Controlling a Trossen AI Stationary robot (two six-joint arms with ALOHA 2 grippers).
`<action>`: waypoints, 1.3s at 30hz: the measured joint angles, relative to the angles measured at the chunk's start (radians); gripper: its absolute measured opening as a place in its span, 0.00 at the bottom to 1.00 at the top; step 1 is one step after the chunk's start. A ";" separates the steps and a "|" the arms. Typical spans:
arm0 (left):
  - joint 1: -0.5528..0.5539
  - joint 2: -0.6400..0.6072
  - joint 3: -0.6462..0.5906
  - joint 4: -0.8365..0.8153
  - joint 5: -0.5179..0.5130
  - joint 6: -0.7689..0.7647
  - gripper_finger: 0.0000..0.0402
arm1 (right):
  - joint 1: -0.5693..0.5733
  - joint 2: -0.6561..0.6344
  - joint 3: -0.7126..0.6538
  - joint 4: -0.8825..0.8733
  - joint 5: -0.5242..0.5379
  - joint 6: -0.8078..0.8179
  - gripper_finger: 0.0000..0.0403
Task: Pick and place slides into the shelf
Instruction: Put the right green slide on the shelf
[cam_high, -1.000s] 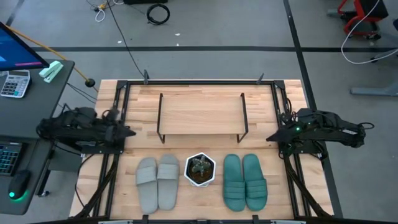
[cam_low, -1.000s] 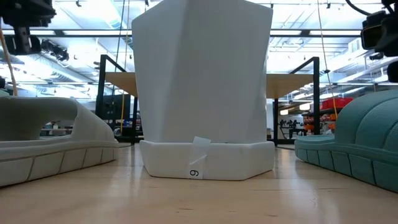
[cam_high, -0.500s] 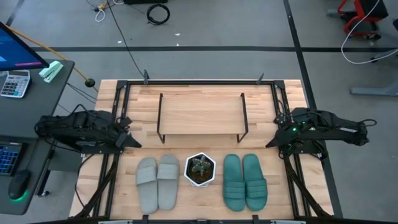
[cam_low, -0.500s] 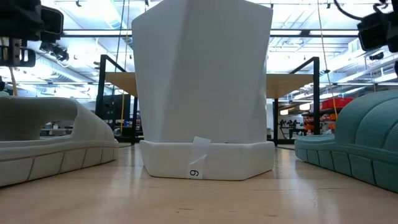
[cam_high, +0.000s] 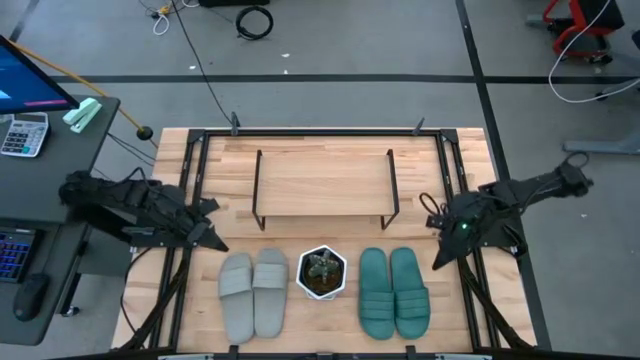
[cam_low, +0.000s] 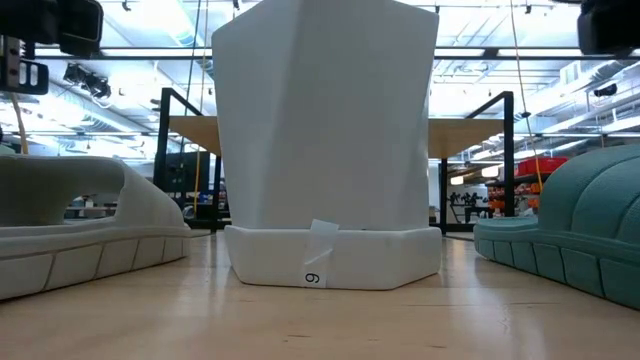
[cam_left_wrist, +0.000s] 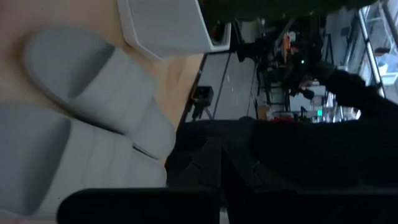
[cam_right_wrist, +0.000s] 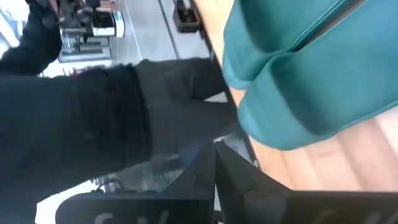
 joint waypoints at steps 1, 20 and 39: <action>-0.013 0.018 0.000 0.014 -0.004 -0.004 0.01 | 0.038 0.010 0.000 0.025 0.022 0.020 0.03; -0.298 0.379 0.000 0.266 -0.047 -0.153 0.03 | 0.428 0.559 0.310 -0.029 0.263 -0.254 0.02; -0.545 0.531 0.000 0.339 -0.326 -0.282 0.03 | 0.395 0.731 0.344 -0.167 0.409 -0.467 0.35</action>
